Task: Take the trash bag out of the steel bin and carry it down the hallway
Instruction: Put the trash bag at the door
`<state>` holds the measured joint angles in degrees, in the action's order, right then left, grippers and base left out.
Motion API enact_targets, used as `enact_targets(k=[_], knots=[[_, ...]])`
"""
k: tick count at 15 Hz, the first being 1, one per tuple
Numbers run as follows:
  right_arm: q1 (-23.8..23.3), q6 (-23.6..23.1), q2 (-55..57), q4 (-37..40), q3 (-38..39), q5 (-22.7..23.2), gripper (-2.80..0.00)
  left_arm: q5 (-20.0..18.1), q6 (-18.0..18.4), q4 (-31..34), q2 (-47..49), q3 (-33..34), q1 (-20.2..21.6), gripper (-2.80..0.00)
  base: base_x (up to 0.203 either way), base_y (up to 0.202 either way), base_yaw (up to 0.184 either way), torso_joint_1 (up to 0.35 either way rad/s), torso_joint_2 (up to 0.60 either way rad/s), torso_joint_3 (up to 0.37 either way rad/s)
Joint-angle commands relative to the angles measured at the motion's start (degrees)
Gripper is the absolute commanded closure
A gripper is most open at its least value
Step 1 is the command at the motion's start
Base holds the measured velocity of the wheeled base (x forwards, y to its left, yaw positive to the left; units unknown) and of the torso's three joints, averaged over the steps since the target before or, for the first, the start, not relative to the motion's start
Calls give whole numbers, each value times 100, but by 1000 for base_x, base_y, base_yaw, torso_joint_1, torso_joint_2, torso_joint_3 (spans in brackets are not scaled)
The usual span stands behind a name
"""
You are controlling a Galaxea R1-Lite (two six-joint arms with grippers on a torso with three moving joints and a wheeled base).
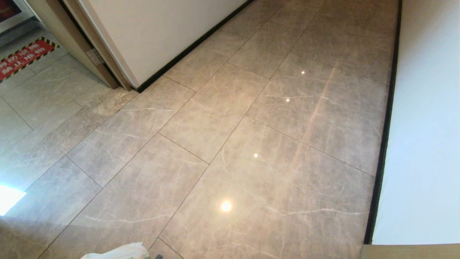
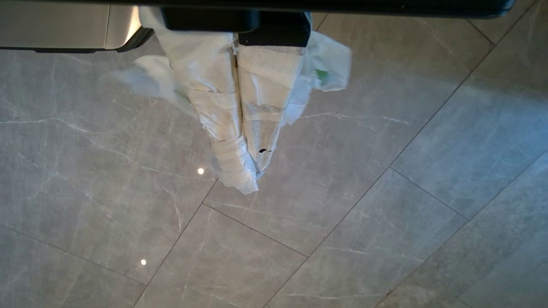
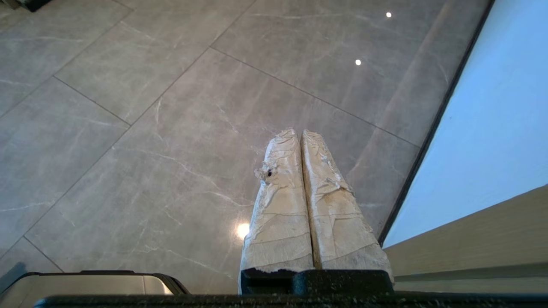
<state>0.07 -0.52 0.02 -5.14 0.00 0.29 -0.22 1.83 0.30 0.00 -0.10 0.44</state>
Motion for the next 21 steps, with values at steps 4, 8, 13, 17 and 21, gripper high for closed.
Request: enact_targets(k=[4, 8, 13, 17, 21], knots=[[1, 0, -2, -4, 211, 6, 0, -5, 1, 4, 9, 1, 0, 0, 0, 0, 0, 4, 2, -198], [1, 0, -2, -4, 211, -3, 0, -5, 1, 0, 9, 1, 0, 0, 0, 0, 0, 4, 0, -197], [1, 0, -2, -4, 219, -2, 0, -3, 1, -3, 9, 1, -9, 0, 0, 0, 0, 0, 0, -195], [1, 0, -2, -4, 218, 0, 0, 1, -8, -4, 9, 1, -2, 0, 0, 0, 0, 3, 2, -196], [1, 0, -2, -4, 220, -2, 0, -5, 22, -11, 9, 1, -8, 0, 0, 0, 0, 4, 4, -67]])
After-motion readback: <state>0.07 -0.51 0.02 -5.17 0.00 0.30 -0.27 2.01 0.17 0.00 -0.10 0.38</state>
